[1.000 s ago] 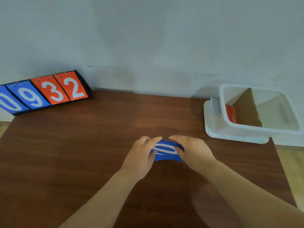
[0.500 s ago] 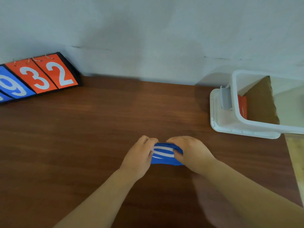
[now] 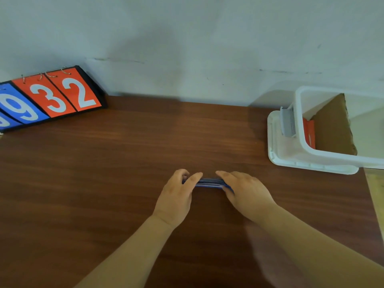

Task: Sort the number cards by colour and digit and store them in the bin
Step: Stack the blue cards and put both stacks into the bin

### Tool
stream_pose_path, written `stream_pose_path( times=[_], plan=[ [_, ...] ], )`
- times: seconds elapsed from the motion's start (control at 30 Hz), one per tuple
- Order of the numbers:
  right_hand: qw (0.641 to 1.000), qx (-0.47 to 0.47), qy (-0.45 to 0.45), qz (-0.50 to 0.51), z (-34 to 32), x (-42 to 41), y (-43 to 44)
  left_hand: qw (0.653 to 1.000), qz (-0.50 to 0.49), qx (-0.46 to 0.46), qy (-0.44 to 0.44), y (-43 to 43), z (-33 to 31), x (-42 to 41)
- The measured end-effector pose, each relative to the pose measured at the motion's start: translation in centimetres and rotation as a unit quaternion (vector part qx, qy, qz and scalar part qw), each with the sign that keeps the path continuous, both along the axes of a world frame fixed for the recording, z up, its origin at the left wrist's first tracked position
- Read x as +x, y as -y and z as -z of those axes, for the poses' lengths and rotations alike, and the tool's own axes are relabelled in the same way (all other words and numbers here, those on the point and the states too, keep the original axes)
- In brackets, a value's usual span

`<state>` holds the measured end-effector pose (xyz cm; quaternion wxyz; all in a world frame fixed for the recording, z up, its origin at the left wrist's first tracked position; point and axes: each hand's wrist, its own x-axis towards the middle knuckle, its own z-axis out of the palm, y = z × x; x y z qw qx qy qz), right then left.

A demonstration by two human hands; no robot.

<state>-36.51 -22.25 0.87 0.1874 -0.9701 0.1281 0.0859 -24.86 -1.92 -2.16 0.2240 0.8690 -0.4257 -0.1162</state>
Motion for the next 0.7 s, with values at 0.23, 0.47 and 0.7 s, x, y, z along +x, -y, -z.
stream_pose_path(
  times=[0.23, 0.47, 0.7],
  plan=[
    [0.997, 0.06, 0.031, 0.034, 0.0, 0.5, 0.5, 0.996, -0.066, -0.023, -0.06, 0.9, -1.0, 0.0],
    [0.996, 0.057, 0.05, 0.051, 1.0, -0.1, 0.7, 0.993, -0.095, 0.004, -0.072, 0.8, -0.1, -0.2],
    [0.982, 0.12, 0.047, 0.138, 1.4, -1.1, 0.9, 0.983, -0.122, -0.053, -0.123, 0.8, 0.0, -1.0]
  ],
)
